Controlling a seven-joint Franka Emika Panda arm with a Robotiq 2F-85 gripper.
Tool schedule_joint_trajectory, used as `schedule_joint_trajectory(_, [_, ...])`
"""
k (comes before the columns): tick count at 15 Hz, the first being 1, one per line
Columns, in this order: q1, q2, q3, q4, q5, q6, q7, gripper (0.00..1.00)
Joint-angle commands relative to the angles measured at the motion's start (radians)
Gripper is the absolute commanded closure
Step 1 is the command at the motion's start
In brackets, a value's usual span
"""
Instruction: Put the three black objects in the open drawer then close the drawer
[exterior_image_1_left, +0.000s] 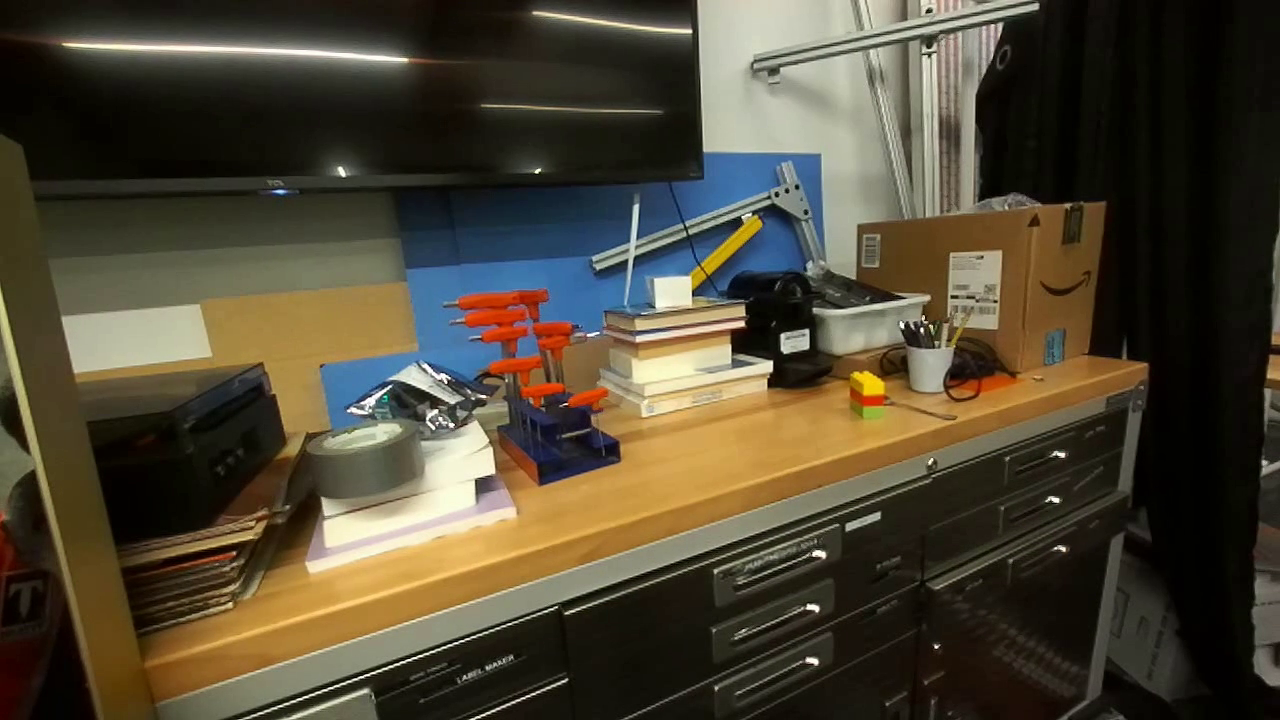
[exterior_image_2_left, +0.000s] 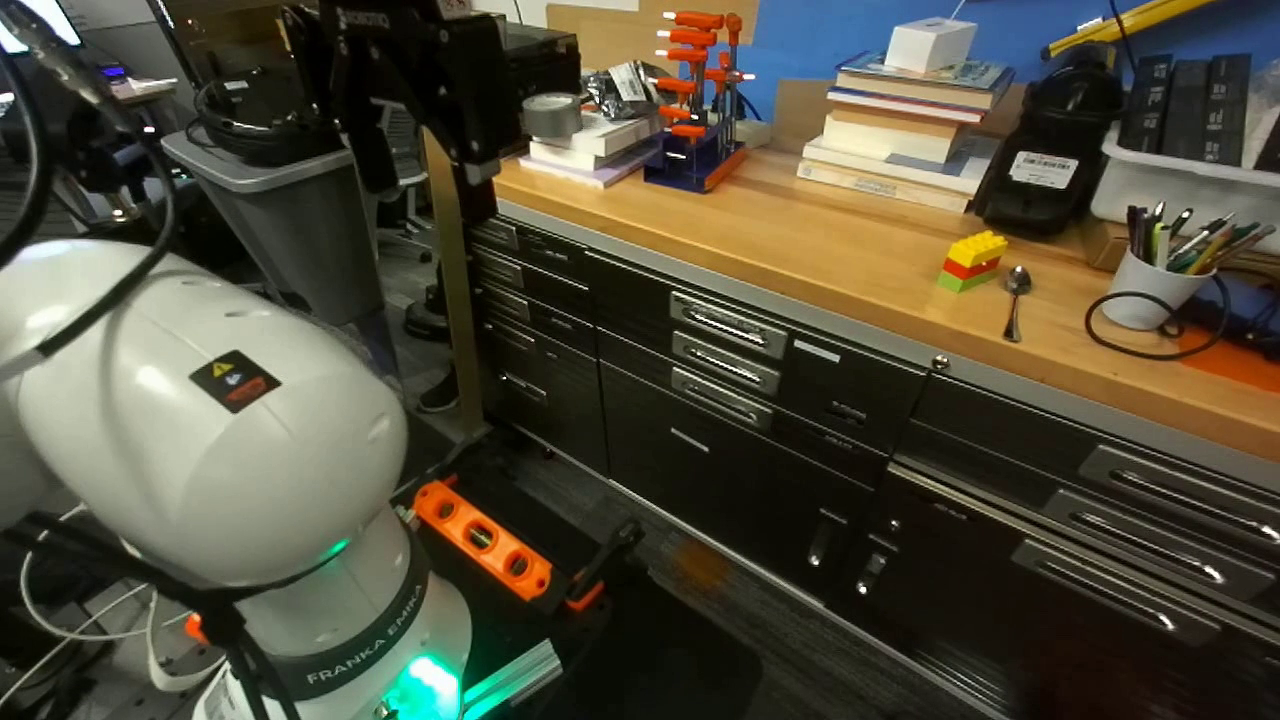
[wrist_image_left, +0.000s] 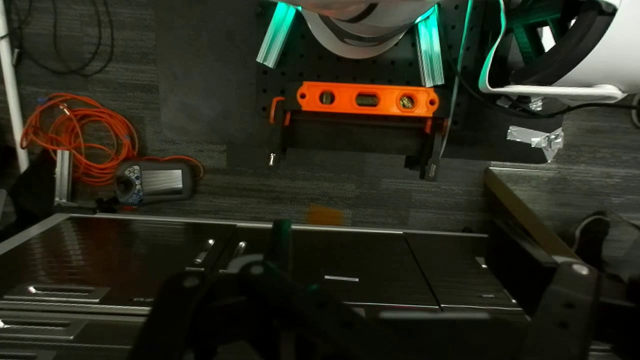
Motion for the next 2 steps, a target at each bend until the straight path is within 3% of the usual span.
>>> schedule_joint_trajectory(1, [-0.026, 0.002, 0.012, 0.0, 0.011, 0.001, -0.021, 0.0])
schedule_joint_trajectory(2, [-0.026, 0.002, 0.012, 0.0, 0.011, 0.002, -0.021, 0.0])
